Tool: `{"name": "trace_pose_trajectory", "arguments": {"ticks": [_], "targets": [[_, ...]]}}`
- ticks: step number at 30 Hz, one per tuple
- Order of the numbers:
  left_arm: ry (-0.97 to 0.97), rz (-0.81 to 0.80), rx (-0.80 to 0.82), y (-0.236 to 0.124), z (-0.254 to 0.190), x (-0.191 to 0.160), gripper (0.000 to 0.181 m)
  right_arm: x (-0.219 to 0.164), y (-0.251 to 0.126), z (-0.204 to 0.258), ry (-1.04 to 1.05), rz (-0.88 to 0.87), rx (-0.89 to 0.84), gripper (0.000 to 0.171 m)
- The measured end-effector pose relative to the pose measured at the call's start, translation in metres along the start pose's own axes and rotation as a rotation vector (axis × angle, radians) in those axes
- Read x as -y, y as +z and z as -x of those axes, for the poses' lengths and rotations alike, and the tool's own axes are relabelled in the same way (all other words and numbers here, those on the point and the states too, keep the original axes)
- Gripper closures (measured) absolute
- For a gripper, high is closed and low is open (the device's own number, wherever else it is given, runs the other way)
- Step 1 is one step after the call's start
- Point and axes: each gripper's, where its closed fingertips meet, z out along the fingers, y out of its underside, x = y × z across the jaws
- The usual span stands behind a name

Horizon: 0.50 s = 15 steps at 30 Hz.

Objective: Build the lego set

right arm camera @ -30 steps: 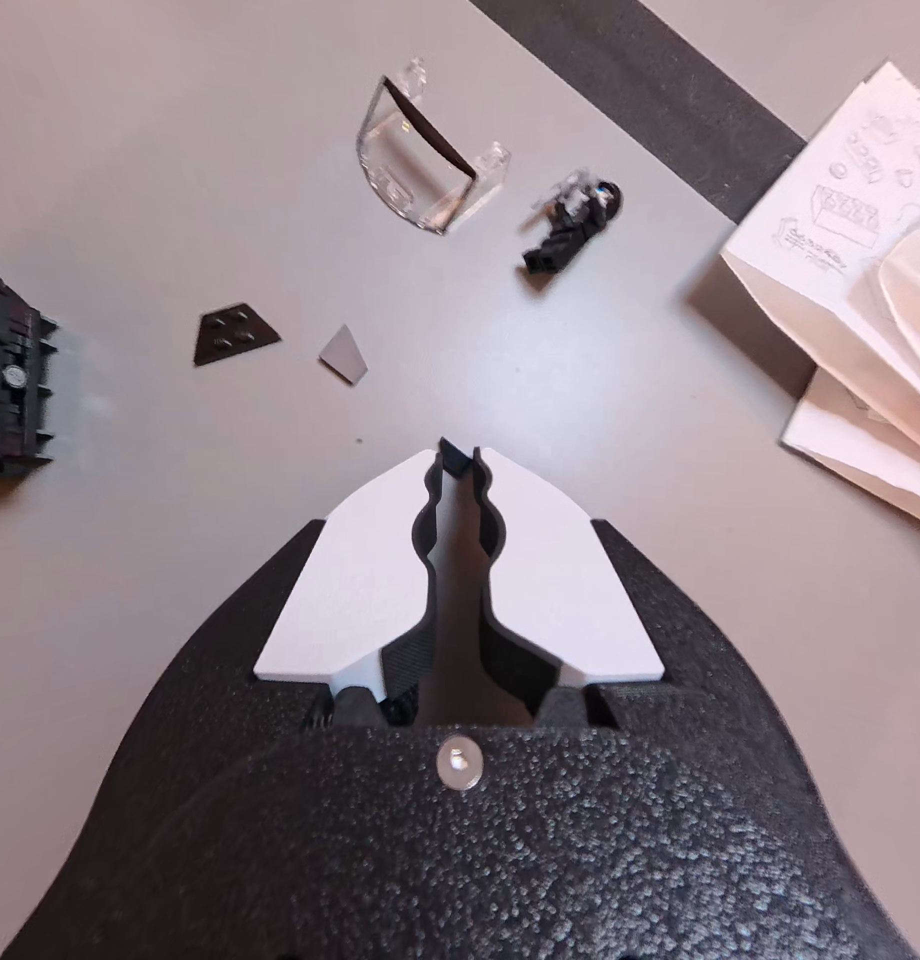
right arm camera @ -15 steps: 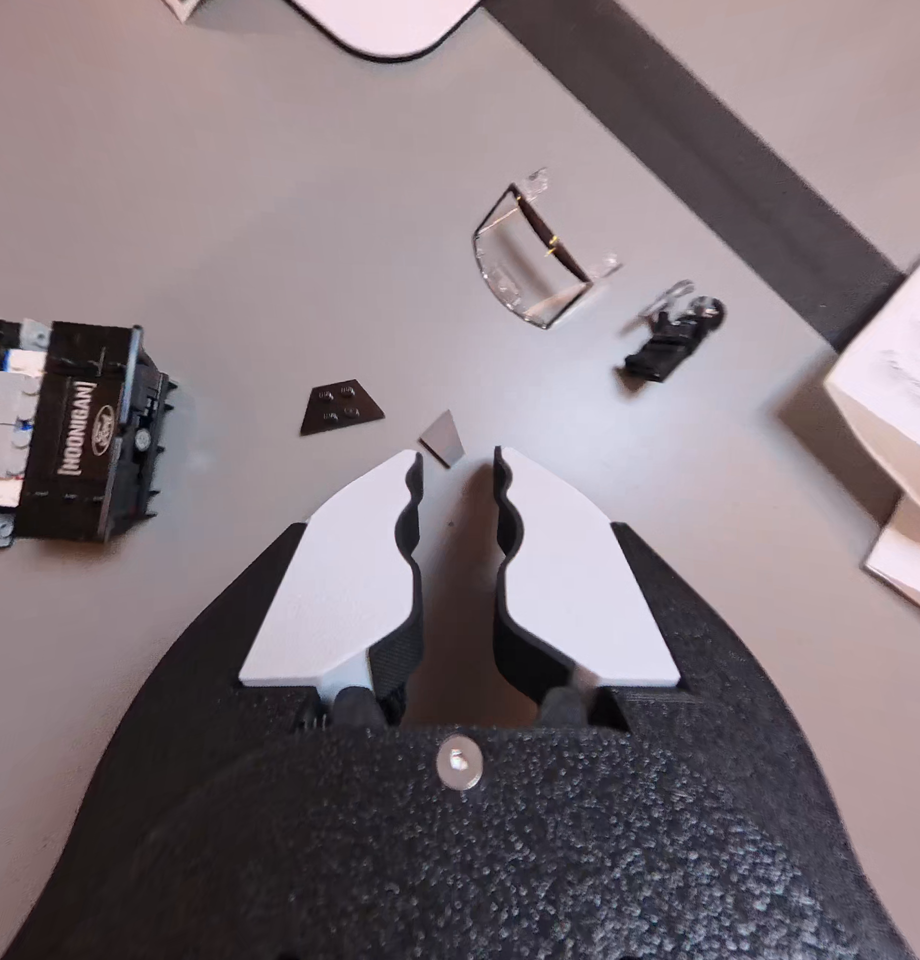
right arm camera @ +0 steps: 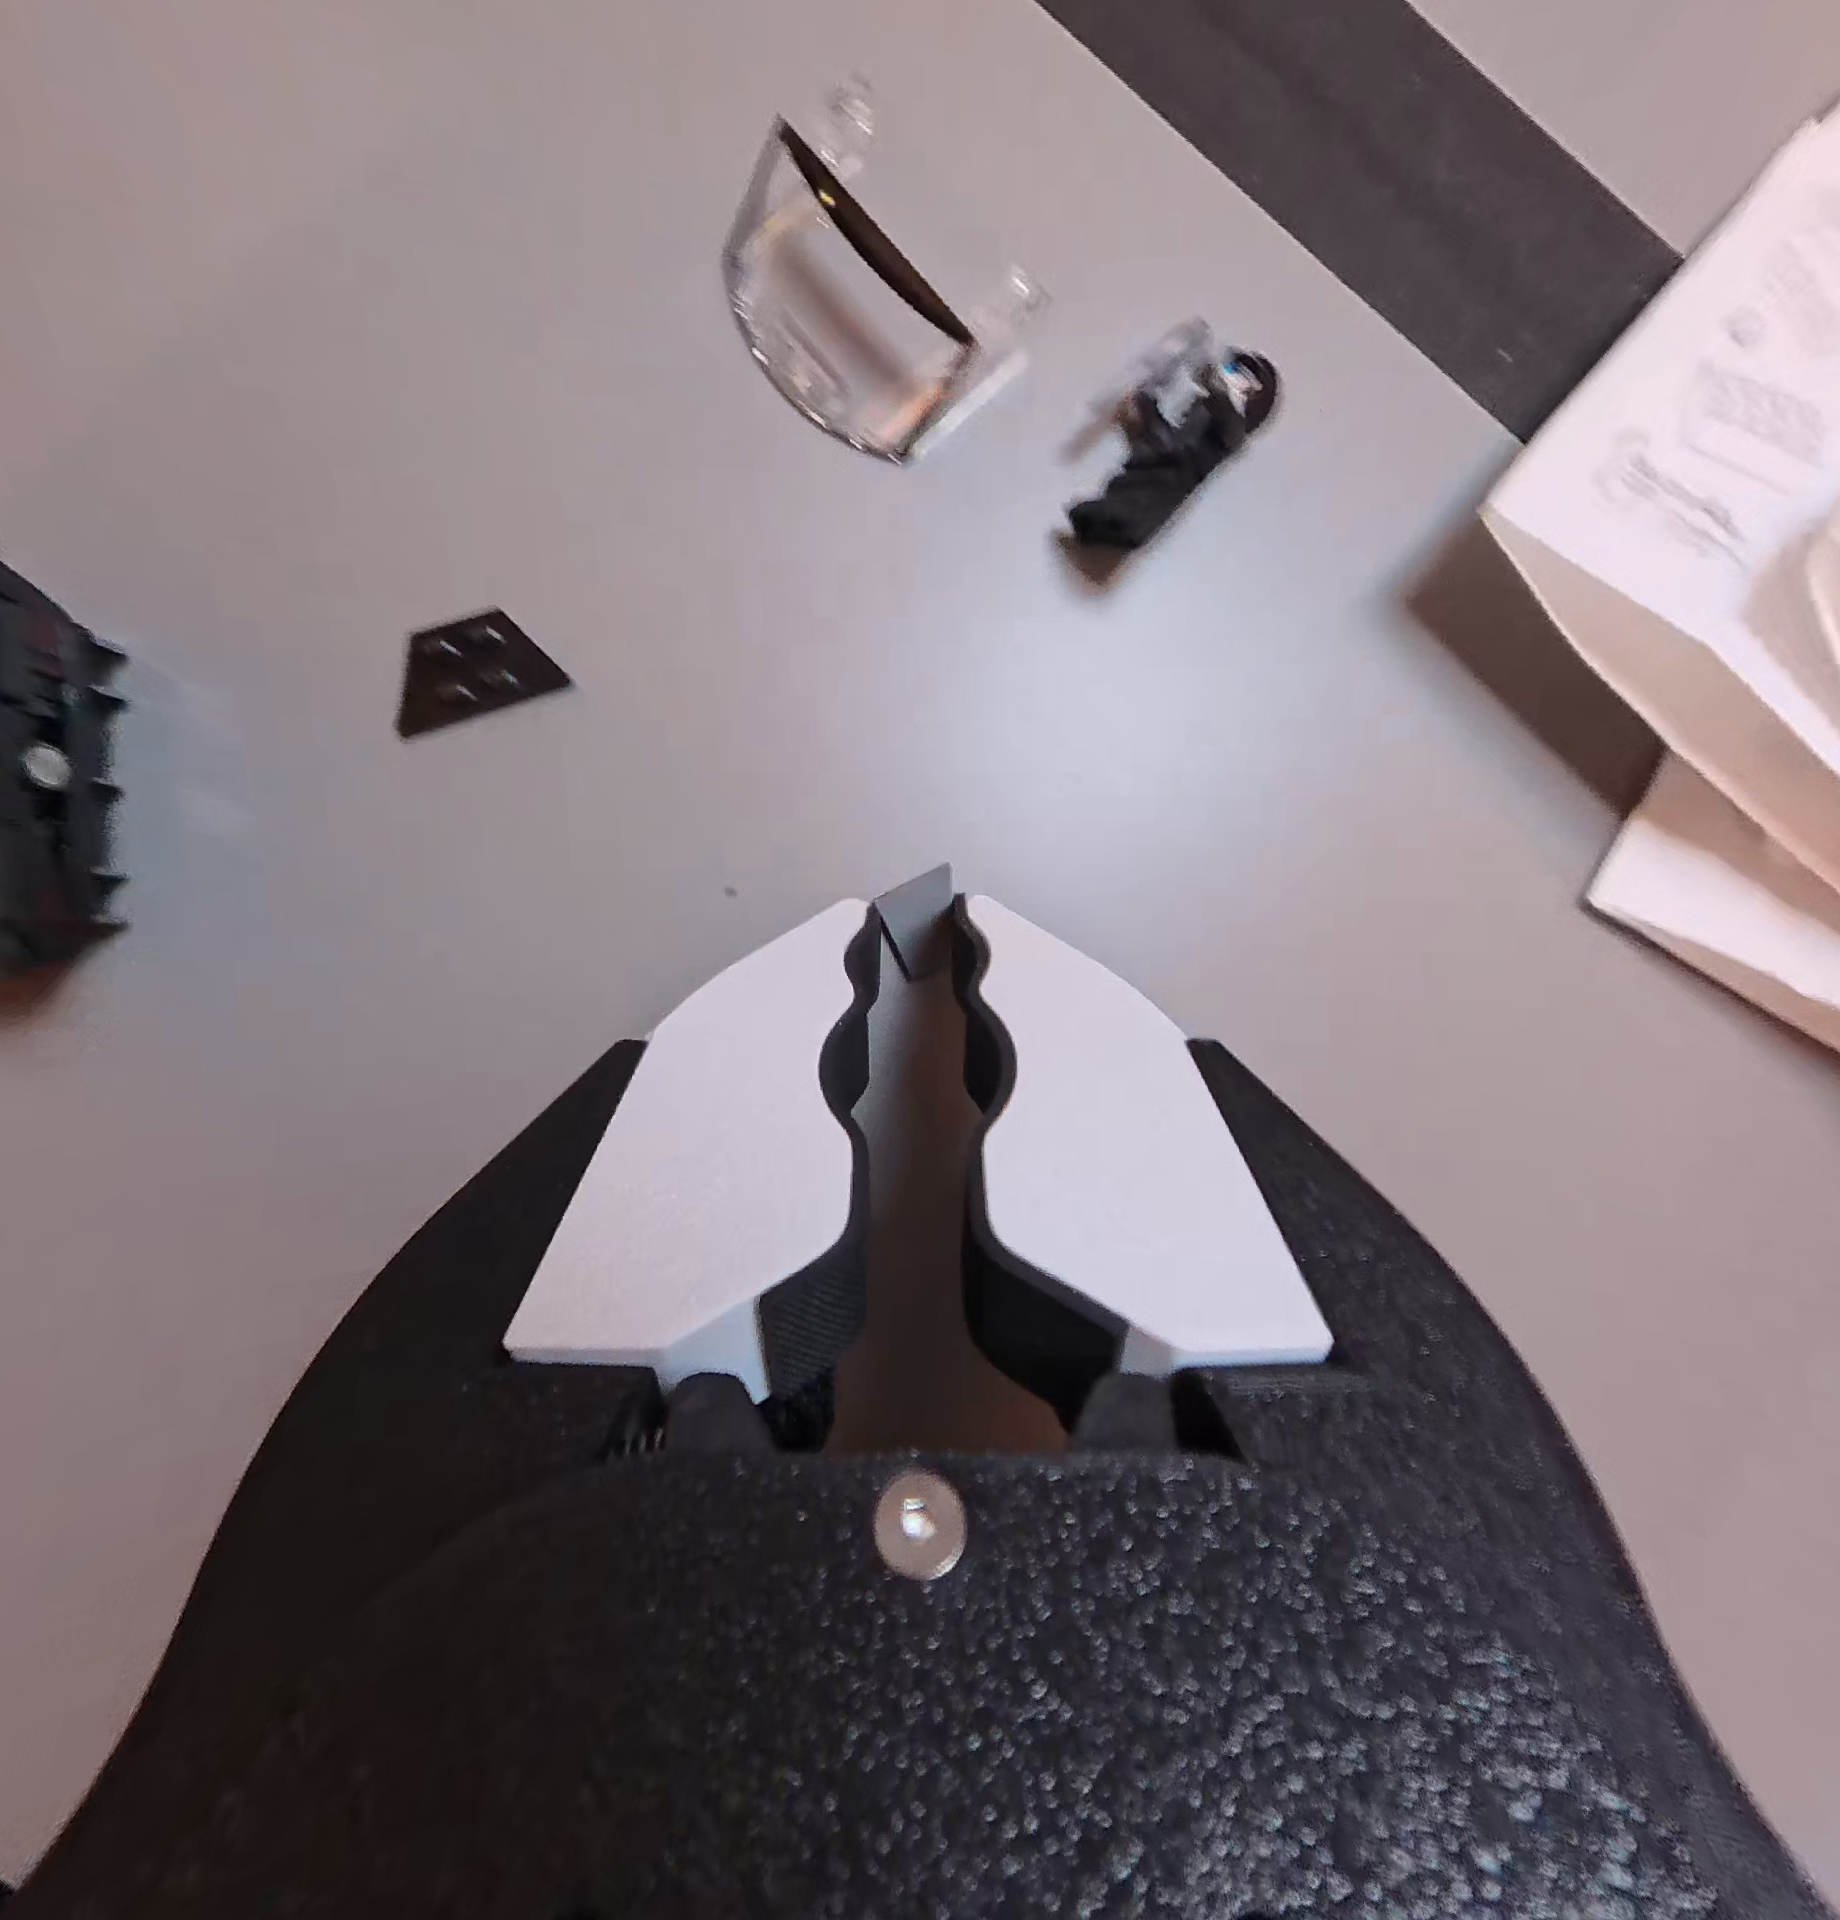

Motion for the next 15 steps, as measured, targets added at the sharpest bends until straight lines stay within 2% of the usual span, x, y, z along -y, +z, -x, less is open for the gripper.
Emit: {"name": "trace_pose_trajectory", "arguments": {"ticks": [3, 6, 10, 15], "targets": [[0.004, 0.006, -0.008, 0.002, -0.002, -0.001, 0.181, -0.009, -0.007, -0.013, 0.025, 0.008, -0.046, 0.154], [0.013, 0.013, -0.008, 0.002, -0.004, -0.003, 0.181, -0.001, -0.015, -0.013, 0.028, -0.051, -0.054, 0.148], [0.005, 0.017, -0.005, 0.003, -0.002, -0.004, 0.181, 0.019, -0.017, 0.013, -0.037, -0.11, 0.003, 0.148], [0.009, 0.015, -0.002, 0.002, -0.001, -0.004, 0.181, 0.03, -0.005, 0.042, -0.089, -0.102, 0.086, 0.147]]}}
